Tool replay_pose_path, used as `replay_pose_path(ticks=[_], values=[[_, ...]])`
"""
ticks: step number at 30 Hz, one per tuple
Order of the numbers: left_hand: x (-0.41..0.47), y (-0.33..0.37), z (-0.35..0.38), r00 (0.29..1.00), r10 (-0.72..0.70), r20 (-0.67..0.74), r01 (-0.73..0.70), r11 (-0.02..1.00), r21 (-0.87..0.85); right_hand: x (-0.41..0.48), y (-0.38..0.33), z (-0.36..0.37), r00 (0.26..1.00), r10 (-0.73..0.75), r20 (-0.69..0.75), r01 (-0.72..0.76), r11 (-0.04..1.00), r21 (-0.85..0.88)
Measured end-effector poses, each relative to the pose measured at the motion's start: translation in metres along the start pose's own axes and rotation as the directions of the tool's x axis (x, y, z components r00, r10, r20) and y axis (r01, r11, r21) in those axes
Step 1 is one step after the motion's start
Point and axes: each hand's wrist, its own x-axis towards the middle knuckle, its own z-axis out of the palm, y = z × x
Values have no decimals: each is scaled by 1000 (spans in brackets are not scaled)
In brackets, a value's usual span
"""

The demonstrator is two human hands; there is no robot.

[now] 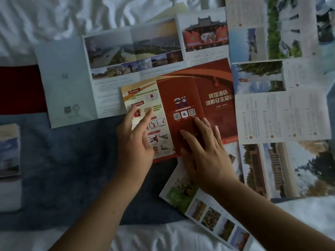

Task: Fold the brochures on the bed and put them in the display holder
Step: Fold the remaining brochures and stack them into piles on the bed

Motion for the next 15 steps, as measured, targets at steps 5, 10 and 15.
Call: replay_pose_path(ticks=[5,10,15], values=[[-11,-56,-37,998,5,55,-7,999,50,22,-27,5,998,-59,8,59,998,-17],[-16,-94,-68,993,-118,6,115,976,183,47,-41,6,989,-148,-14,148,989,-6],[-14,-106,-72,988,-150,-37,154,941,302,65,-55,7,988,-154,-26,155,988,13]])
